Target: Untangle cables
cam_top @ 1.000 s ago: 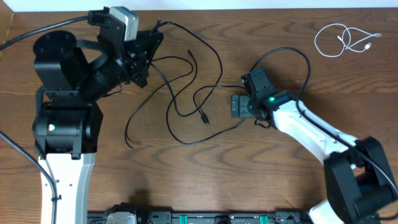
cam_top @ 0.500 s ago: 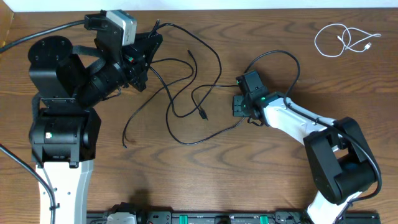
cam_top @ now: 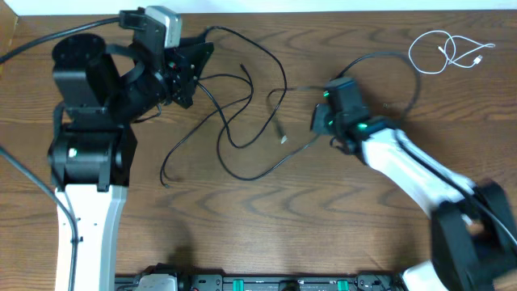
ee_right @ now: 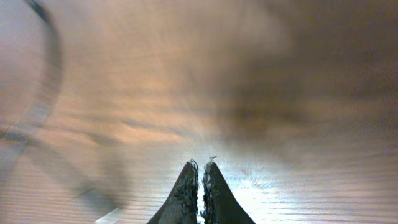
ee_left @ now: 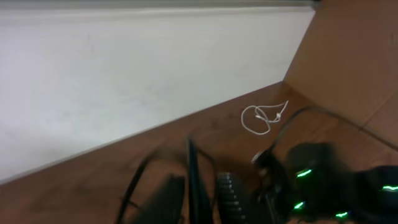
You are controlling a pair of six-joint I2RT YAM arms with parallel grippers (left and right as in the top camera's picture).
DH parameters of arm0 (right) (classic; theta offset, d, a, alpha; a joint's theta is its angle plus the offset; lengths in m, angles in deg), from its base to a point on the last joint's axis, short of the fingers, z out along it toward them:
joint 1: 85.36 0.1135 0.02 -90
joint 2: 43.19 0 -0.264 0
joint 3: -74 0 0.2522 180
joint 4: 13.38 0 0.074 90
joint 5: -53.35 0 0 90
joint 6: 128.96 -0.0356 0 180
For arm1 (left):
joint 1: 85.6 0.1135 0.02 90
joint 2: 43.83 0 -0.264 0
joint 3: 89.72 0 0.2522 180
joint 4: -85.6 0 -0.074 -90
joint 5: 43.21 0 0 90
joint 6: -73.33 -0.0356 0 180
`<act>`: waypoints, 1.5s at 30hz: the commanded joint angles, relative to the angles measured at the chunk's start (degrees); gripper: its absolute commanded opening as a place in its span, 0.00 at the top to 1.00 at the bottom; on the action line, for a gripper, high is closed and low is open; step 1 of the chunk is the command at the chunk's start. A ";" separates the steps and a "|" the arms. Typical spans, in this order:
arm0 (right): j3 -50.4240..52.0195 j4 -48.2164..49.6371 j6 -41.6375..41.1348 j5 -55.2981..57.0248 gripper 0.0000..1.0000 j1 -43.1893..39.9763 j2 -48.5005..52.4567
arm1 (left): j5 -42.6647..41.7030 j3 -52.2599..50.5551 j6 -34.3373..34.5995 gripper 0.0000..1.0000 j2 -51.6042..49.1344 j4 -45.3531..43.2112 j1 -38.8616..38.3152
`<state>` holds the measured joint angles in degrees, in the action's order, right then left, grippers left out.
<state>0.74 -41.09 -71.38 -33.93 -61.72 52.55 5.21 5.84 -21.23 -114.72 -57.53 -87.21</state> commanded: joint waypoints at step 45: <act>-45.81 -11.63 18.84 3.69 0.99 -9.07 -31.91 | -2.78 1.77 0.55 0.04 -6.49 -0.28 -1.38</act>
<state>-39.28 -50.91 -57.40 -32.99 -70.57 20.53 3.35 5.84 -20.95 -120.58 -57.70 -88.08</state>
